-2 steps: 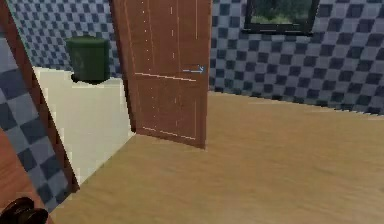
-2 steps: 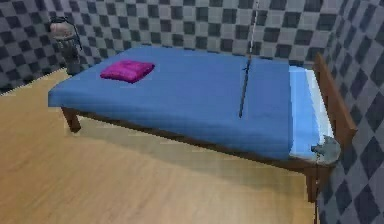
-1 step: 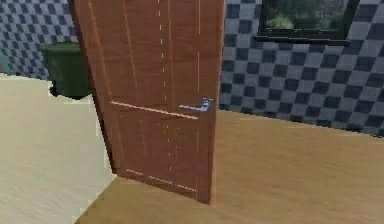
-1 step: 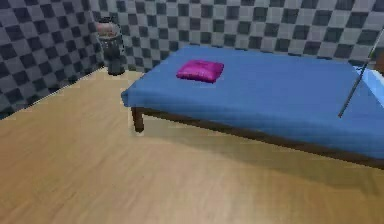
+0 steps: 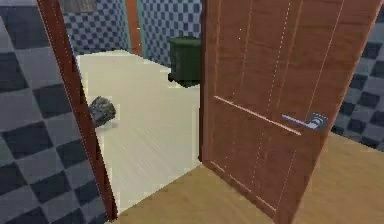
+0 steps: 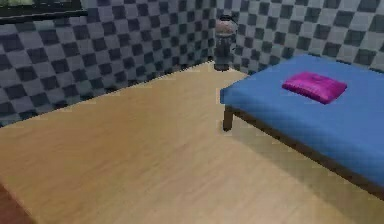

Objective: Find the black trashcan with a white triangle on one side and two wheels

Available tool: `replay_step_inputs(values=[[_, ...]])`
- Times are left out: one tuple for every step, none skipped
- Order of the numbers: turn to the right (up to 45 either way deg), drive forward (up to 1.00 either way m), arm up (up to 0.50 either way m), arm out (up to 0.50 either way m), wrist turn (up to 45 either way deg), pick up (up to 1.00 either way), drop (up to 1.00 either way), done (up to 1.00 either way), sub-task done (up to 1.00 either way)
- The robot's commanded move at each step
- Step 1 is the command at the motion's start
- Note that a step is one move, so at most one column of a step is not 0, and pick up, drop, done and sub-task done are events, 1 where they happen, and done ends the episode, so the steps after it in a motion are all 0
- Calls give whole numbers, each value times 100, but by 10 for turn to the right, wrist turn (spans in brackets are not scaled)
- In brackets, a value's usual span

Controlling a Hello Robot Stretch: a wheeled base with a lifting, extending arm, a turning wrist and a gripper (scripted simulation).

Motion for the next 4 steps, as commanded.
replay_step_inputs(values=[[0, 100, 0, 0, 0, 0, 0, 0, 0], [-60, 0, 0, 0, 0, 0, 0, 0, 0], [0, 25, 0, 0, 0, 0, 0, 0, 0], [-330, 0, 0, 0, 0, 0, 0, 0, 0]])
